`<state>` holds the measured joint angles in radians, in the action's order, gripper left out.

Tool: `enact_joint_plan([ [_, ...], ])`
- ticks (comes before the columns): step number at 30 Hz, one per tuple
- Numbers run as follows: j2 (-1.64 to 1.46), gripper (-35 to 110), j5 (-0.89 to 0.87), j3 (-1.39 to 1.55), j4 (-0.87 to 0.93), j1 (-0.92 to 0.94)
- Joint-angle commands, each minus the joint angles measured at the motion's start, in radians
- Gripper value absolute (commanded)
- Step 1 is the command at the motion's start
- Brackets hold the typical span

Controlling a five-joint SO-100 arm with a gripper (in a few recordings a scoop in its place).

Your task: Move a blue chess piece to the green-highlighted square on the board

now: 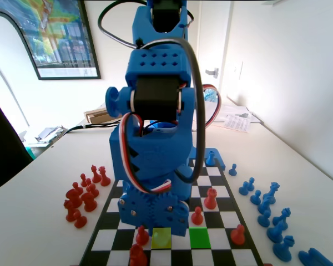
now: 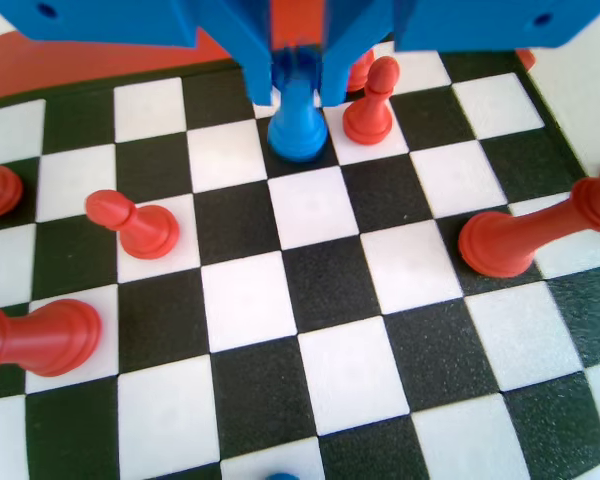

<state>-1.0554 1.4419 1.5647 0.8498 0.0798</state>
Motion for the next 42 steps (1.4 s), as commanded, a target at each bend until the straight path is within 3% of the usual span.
enact_joint_plan([
  [1, -0.035, 1, 0.025, -0.020, 0.009, 0.020],
  [10, -0.058, 1, 0.023, -0.035, 0.034, 0.020],
  [28, -0.153, 1, -0.114, -0.184, 0.255, -0.109],
  [42, -0.020, 1, -0.155, -0.232, 0.273, -0.172],
])
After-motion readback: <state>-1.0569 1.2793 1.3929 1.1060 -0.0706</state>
